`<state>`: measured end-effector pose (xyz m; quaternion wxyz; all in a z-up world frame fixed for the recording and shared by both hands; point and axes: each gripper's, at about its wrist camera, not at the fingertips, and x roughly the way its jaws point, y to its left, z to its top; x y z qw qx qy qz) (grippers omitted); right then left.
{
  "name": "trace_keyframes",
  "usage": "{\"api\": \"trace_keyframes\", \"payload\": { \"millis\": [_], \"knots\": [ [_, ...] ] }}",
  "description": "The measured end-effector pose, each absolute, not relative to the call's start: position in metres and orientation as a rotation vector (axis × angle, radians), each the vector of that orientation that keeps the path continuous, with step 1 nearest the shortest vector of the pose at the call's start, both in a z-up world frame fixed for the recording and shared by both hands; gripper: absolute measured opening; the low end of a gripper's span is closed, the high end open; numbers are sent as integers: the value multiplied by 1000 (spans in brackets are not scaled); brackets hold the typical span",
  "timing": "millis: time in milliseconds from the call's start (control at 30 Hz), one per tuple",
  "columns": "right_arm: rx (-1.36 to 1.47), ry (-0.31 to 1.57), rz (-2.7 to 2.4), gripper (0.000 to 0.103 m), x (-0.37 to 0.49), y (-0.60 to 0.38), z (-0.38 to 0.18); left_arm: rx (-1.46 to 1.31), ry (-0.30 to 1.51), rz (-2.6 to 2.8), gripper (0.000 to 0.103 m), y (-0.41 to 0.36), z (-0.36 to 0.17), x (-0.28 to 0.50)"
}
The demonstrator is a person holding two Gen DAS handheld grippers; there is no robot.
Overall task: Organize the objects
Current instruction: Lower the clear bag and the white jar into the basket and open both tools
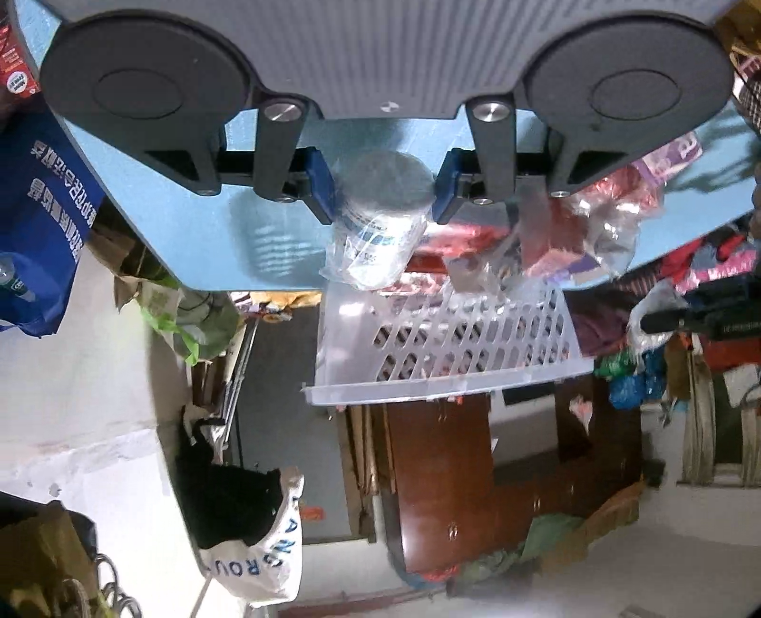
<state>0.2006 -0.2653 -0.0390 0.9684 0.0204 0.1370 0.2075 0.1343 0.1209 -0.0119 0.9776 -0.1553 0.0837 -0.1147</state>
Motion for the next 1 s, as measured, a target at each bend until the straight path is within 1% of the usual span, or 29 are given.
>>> {"api": "trace_keyframes", "payload": {
  "millis": [200, 500, 600, 700, 767, 833, 933, 967, 1000],
  "knots": [
    [91, 266, 431, 48, 201, -273, -40, -276, 158, -236, 36, 119, -11, 134],
    [81, 232, 418, 48, 195, -271, -39, -269, 134, -249, 36, 120, -11, 128],
    [159, 190, 535, 48, 189, -276, -13, -338, 123, -360, 36, 122, -2, 128],
    [119, 120, 567, 48, 201, -261, 45, -300, 65, -412, 36, 105, 47, 140],
    [46, 142, 547, 48, 230, -240, 79, -274, 90, -400, 36, 92, 80, 164],
    [4, 236, 531, 48, 272, -218, 101, -255, 163, -335, 36, 80, 100, 197],
    [-54, 343, 532, 48, 319, -191, 105, -282, 300, -308, 36, 76, 103, 245],
    [-78, 353, 520, 50, 327, -185, 103, -272, 331, -298, 36, 73, 100, 256],
    [-103, 363, 512, 53, 331, -179, 100, -254, 363, -282, 39, 70, 96, 265]
  ]
}}
